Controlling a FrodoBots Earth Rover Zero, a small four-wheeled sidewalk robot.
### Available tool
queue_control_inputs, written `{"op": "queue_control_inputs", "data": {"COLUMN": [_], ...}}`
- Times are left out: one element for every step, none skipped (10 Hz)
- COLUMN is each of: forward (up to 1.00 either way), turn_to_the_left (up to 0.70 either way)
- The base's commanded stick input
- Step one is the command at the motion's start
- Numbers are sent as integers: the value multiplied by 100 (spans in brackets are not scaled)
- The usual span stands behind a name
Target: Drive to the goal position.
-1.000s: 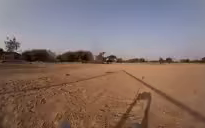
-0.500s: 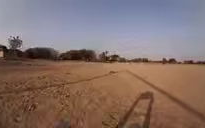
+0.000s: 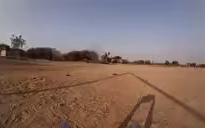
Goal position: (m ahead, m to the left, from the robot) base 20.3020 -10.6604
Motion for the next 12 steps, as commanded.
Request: {"op": "queue_control_inputs", "data": {"forward": [70,70,70,70,70,70,70,70,70,70,70,70], "turn_to_the_left": [0,0,0,0,0,0,0,0,0,-9,-26,-35]}}
